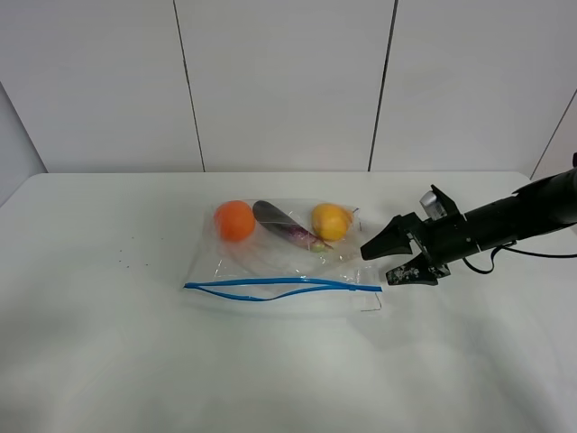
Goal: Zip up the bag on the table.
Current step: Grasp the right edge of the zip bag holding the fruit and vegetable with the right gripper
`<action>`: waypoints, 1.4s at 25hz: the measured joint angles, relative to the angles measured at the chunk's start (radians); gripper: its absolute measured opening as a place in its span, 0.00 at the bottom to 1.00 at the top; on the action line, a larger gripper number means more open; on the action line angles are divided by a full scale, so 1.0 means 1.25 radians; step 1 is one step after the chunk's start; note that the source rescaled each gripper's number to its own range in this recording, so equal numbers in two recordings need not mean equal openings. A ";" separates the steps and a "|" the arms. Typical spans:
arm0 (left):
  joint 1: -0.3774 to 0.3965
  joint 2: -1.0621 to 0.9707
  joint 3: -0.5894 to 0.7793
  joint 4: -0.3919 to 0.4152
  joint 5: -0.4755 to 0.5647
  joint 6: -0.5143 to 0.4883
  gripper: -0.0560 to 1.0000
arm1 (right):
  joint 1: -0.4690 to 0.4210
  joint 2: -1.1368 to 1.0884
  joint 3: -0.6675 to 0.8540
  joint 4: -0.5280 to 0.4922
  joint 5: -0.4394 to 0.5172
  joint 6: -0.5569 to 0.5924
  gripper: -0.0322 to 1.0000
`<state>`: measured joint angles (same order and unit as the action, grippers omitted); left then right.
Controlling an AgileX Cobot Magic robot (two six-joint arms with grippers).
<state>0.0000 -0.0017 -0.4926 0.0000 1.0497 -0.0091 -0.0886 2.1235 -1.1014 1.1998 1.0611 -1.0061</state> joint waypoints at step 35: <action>0.000 0.000 0.000 0.000 0.000 0.000 1.00 | 0.037 0.099 -0.046 0.055 0.033 -0.055 0.76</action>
<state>0.0000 -0.0017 -0.4926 0.0000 1.0497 -0.0091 -0.0419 2.2475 -1.1584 1.2686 1.1017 -1.0751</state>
